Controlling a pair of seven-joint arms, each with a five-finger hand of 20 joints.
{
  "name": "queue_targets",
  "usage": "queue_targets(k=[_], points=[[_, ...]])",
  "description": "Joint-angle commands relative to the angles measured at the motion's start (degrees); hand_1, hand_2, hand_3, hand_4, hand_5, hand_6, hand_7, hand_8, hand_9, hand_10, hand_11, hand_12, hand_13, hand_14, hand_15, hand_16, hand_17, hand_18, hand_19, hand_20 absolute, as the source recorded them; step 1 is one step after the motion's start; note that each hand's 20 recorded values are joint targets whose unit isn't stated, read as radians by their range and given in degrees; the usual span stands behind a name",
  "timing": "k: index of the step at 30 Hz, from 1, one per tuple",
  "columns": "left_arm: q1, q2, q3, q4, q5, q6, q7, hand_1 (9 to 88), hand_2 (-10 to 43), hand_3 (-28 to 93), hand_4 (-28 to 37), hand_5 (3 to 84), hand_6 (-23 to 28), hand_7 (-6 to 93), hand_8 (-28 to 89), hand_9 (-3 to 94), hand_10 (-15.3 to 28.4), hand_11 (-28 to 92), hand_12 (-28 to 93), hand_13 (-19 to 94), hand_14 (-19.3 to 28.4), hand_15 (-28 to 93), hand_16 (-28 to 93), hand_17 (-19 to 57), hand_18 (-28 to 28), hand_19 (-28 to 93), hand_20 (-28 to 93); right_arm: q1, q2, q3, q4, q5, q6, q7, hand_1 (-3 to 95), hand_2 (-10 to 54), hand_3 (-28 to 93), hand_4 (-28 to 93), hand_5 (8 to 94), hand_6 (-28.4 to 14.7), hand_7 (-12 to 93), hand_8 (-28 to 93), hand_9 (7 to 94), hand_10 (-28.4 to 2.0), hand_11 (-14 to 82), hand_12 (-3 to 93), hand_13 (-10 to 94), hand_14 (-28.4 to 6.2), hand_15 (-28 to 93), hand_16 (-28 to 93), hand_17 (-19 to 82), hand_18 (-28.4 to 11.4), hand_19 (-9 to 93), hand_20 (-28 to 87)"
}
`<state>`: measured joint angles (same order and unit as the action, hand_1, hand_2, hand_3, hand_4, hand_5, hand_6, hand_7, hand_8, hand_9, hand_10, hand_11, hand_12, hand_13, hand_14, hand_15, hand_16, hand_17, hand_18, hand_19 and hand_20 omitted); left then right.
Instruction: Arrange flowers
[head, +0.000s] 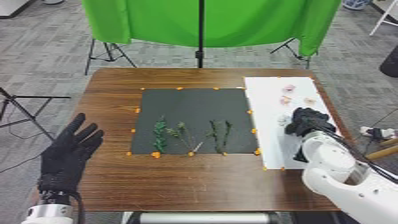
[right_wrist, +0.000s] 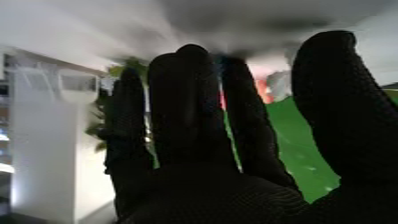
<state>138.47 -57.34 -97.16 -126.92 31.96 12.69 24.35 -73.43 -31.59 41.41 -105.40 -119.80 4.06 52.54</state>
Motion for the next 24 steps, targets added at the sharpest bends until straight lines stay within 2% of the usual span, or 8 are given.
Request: queue_targets(k=[1, 6, 9, 15, 17, 18, 21, 24], points=[[0.24, -0.18, 0.54, 0.44, -0.18, 0.01, -0.33, 23.8, 5.3, 82, -23.1, 34.0, 7.8, 10.8, -10, 30.8, 18.9, 19, 8, 20, 25.9, 39, -9, -11.8, 26.6, 53, 1, 4.12, -1.39, -4.17, 0.65, -5.40, 1.23, 3.84, 36.4, -9.5, 78, -28, 51.5, -1.1, 20, -14, 52.1, -18.7, 57.5, 17.2, 51, -13.6, 81, 14, 21, -28.1, 77, 43], [0.57, -0.82, 0.08, 0.35, 0.09, -0.12, -0.85, 23.8, 5.2, 83, -23.0, 33.9, 7.8, 10.8, -10, 30.8, 18.9, 19, 8, 20, 25.8, 39, -9, -11.8, 26.6, 53, 1, 3.50, -2.24, -2.83, 0.04, -4.18, 0.41, 3.04, 35.9, -9.5, 78, -28, 51.4, -1.5, 19, -14, 52.7, -18.9, 57.2, 17.4, 52, -14.0, 81, 14, 21, -28.4, 77, 45], [0.69, -0.54, 0.24, 0.31, -0.12, 0.12, -0.65, 23.9, 5.2, 82, -23.0, 34.0, 7.8, 10.7, -10, 30.8, 19.0, 19, 8, 20, 25.8, 39, -9, -11.8, 26.6, 53, 1, 4.05, -2.98, -3.47, 0.49, -3.21, -0.72, 3.44, 36.0, -9.5, 77, -28, 52.3, -0.8, 19, -14, 53.8, -18.6, 57.2, 17.4, 53, -13.6, 82, 15, 21, -28.4, 77, 45], [0.39, -0.31, 0.31, 0.36, -0.29, 0.23, -0.47, 24.0, 5.4, 82, -23.0, 34.2, 7.9, 10.7, -10, 30.8, 19.0, 19, 8, 20, 25.9, 39, -9, -11.8, 26.5, 53, 0, 5.74, -4.63, -6.08, 1.37, -2.37, -0.23, 4.05, 37.5, -9.5, 76, -28, 60.6, 0.5, 19, -14, 59.2, -17.3, 57.6, 18.0, 56, -13.3, 81, 16, 21, -28.4, 76, 46], [0.57, 0.34, 0.57, 0.32, -0.89, 0.62, 0.23, 24.1, 5.5, 82, -23.0, 34.2, 7.9, 10.7, -10, 30.8, 19.0, 19, 8, 20, 25.9, 39, -9, -11.8, 26.5, 53, 0, 6.53, -4.95, -7.58, 1.96, -3.46, 0.92, 4.17, 39.4, -9.5, 76, -28, 65.1, 1.3, 20, -14, 62.1, -16.0, 57.5, 18.4, 58, -12.4, 81, 16, 22, -28.4, 77, 46], [0.47, -0.13, 0.39, 0.32, -0.41, 0.35, -0.42, 24.1, 5.5, 82, -23.0, 34.2, 7.9, 10.7, -10, 30.8, 19.0, 19, 8, 20, 25.9, 39, -9, -11.8, 26.5, 53, 0, 6.21, -4.98, -7.78, 2.03, -4.25, 1.93, 4.44, 41.2, -9.5, 75, -28, 66.8, 1.4, 21, -12, 63.3, -15.4, 57.0, 19.5, 59, -12.0, 80, 17, 22, -28.4, 77, 46], [0.59, 0.39, 0.45, 0.23, -0.72, 0.61, 0.35, 24.1, 5.5, 82, -22.9, 34.2, 7.9, 10.7, -10, 30.8, 19.1, 19, 8, 20, 25.9, 39, -9, -11.8, 26.5, 53, 0, 5.88, -4.56, -7.82, 1.40, -5.13, 5.14, 4.24, 52.3, -9.5, 66, -28, 78.8, 1.5, 24, -1, 72.5, -10.3, 48.8, 29.0, 64, -9.7, 78, 20, 24, -28.1, 78, 46], [1.03, 0.90, 0.13, 0.02, -1.18, 0.95, 1.01, 24.0, 5.6, 82, -22.9, 34.2, 7.9, 10.7, -10, 30.9, 19.0, 19, 8, 20, 25.9, 39, -9, -11.8, 26.5, 53, 0, 4.18, -4.21, -5.62, -0.41, -6.29, 7.58, 3.85, 56.6, -9.5, 63, -28, 85.1, 1.9, 23, 2, 78.3, -8.2, 46.0, 31.5, 68, -8.4, 78, 22, 25, -27.4, 80, 46]])
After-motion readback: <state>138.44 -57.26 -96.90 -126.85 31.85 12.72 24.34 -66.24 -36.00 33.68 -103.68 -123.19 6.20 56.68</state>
